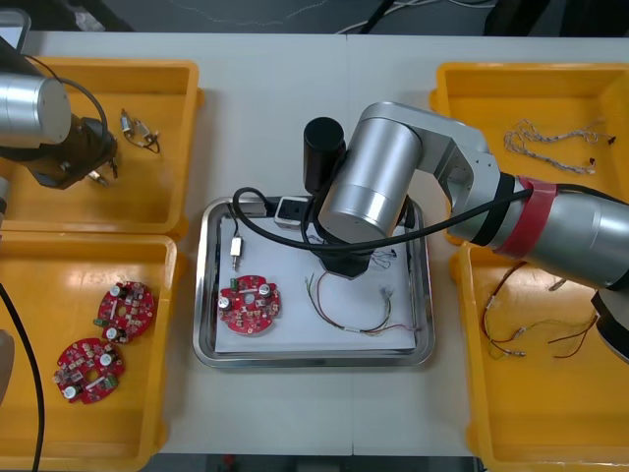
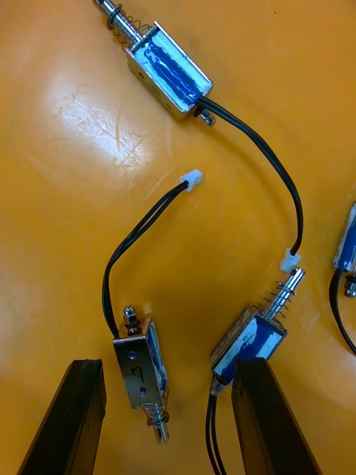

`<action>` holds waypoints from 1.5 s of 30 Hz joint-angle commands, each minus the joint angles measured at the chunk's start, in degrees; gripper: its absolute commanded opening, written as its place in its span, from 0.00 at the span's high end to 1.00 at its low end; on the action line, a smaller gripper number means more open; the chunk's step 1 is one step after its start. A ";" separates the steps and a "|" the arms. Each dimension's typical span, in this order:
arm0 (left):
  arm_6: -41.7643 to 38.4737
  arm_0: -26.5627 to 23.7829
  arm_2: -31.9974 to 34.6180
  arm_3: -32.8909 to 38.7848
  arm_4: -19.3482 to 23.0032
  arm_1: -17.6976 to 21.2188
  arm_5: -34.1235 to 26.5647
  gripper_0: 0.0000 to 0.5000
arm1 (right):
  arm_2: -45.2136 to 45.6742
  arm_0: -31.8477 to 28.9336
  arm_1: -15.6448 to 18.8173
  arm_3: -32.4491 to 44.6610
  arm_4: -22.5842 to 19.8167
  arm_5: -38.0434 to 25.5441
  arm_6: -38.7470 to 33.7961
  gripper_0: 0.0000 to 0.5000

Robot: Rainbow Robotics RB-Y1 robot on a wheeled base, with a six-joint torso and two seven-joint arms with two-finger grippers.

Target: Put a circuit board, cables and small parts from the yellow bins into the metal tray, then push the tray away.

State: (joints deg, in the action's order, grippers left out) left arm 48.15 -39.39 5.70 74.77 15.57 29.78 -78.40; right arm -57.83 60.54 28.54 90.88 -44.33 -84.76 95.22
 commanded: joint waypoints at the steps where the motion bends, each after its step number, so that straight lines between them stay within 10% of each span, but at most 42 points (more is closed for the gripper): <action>1: 3.18 -2.01 0.37 0.46 1.83 2.74 0.00 0.00 | -1.68 2.65 -0.94 0.26 0.65 1.35 1.02 1.00; 12: 4.05 -0.34 2.30 0.46 3.76 5.28 0.09 0.00 | -1.76 2.65 -1.03 -0.62 2.32 1.70 2.34 0.99; 15: 4.23 0.28 2.74 0.46 4.12 5.90 0.17 0.00 | -1.76 2.65 -1.03 -0.79 3.20 2.05 2.60 0.59; 17: 4.49 0.72 3.27 0.46 4.12 6.16 0.26 0.00 | -1.76 2.65 -0.94 -0.79 3.73 2.05 2.86 0.12; 19: 4.58 0.98 3.62 0.46 4.12 6.25 0.26 0.00 | -1.68 2.65 -0.77 -0.79 3.90 1.96 3.04 0.00; 37: 5.11 1.33 3.71 0.37 0.25 1.68 0.00 0.00 | 14.50 2.65 1.17 1.49 -3.74 -9.81 4.53 0.00; 45: 5.20 1.33 3.71 0.28 -1.16 -0.16 0.00 0.00 | 23.02 2.57 3.45 2.20 -5.76 -17.90 -6.54 0.00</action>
State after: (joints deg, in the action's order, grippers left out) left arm 48.24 -38.59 7.82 74.66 15.53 30.87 -78.42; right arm -39.24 60.91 29.66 91.04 -49.14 -99.93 95.41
